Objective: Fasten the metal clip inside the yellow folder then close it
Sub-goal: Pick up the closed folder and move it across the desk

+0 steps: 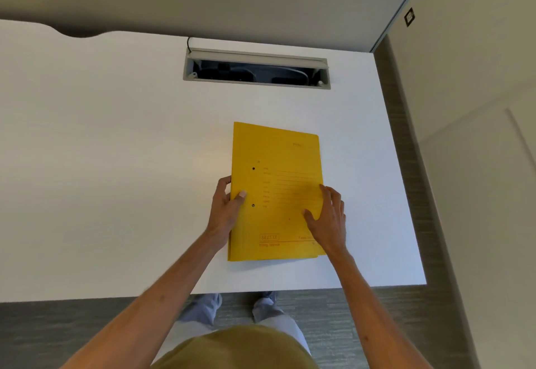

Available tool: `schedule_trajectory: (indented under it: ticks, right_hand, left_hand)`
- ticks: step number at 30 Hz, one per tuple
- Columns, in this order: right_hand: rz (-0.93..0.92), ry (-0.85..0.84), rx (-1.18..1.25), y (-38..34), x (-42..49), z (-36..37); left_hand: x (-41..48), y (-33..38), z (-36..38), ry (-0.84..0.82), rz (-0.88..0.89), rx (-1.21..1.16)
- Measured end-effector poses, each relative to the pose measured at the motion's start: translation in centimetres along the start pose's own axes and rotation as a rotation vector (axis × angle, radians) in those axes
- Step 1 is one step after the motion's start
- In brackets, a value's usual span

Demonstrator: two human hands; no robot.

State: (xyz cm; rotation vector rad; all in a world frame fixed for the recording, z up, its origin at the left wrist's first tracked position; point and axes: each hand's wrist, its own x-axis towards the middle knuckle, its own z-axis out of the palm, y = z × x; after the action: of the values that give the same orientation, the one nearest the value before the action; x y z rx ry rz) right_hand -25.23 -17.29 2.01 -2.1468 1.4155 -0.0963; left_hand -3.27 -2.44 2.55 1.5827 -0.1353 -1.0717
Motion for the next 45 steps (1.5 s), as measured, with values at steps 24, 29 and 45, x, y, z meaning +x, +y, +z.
schedule_trajectory:
  ticks: [24, 29, 45]
  right_hand:
    - [0.216, -0.258, 0.825, -26.6, 7.2, 8.1]
    - [0.156, -0.152, 0.766, -34.1, 10.6, 12.0]
    - [0.248, -0.009, 0.648, -44.6, 23.9, 19.0]
  left_hand:
    - [6.9, 9.6, -24.2, 0.351, 0.124, -0.048]
    - [11.8, 13.5, -29.6, 0.461, 0.210, 0.125]
    - [27.9, 21.6, -35.6, 0.546, 0.210, 0.382]
